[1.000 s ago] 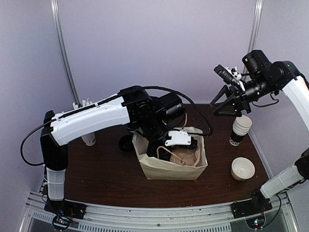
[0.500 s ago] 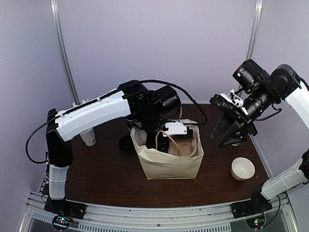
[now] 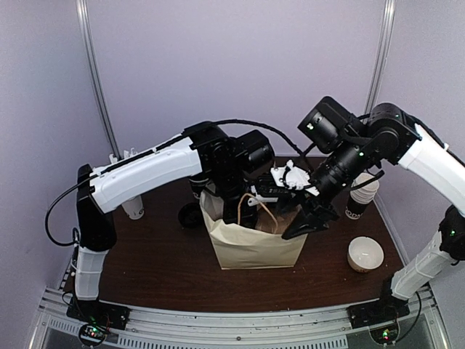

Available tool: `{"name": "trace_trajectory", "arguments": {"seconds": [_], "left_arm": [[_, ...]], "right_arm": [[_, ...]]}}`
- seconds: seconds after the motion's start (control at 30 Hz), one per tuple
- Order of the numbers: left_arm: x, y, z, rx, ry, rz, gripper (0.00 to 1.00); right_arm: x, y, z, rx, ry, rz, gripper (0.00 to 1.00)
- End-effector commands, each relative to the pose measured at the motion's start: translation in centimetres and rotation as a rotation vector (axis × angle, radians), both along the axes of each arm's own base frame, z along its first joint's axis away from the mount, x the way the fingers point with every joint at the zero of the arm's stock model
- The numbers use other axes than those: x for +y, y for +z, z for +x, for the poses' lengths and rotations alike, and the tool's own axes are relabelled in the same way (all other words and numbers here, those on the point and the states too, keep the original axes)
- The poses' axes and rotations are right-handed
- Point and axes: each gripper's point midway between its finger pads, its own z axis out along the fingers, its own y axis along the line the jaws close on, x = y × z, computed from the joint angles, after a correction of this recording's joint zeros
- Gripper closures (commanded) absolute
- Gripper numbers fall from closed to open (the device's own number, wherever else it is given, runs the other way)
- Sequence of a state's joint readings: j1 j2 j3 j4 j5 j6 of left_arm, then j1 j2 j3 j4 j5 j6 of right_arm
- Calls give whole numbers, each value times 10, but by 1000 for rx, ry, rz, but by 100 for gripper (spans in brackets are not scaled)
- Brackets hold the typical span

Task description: Pack the takeout coffee

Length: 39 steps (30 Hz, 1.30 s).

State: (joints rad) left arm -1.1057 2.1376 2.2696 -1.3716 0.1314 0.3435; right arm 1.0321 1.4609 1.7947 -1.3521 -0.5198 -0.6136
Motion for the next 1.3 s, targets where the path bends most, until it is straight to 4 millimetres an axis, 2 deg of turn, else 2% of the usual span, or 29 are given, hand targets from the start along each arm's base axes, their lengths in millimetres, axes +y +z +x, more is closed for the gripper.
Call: {"name": "trace_trajectory", "arguments": {"seconds": [0.0, 0.1, 0.13, 0.17, 0.2, 0.23, 0.3, 0.4, 0.53, 0.8, 0.9, 1.07, 1.27], "left_arm": [[4, -4, 1, 22, 22, 28, 68], [6, -4, 2, 18, 27, 37, 68], [7, -4, 1, 19, 28, 38, 68], [7, -3, 1, 18, 27, 37, 68], [8, -2, 1, 18, 27, 36, 68], [8, -1, 0, 18, 25, 34, 68], [8, 3, -2, 21, 17, 23, 68], [8, 12, -7, 37, 6, -2, 67], [11, 16, -14, 60, -8, -13, 67], [11, 30, -33, 143, -47, -72, 67], [8, 33, -35, 156, -47, -90, 67], [-3, 53, -53, 243, -93, -178, 67], [-1, 54, -66, 305, -109, -180, 67]], "right_arm": [[29, 10, 15, -99, -83, 38, 44], [42, 9, 6, -102, -60, 42, 59], [45, 10, 2, -98, -47, 48, 68], [47, 10, -1, -94, -36, 51, 84], [48, 10, -6, -86, -17, 52, 95], [49, 10, -12, -75, 15, 56, 100], [46, 8, -31, -38, 104, 44, 100], [32, 5, -70, 13, 285, 3, 100], [25, 5, -92, 36, 383, -18, 100], [27, -4, -86, 1, 382, -46, 100], [27, -1, -90, 13, 400, -30, 100], [33, -8, -82, -10, 380, -49, 100], [38, -17, -74, -42, 363, -77, 100]]}}
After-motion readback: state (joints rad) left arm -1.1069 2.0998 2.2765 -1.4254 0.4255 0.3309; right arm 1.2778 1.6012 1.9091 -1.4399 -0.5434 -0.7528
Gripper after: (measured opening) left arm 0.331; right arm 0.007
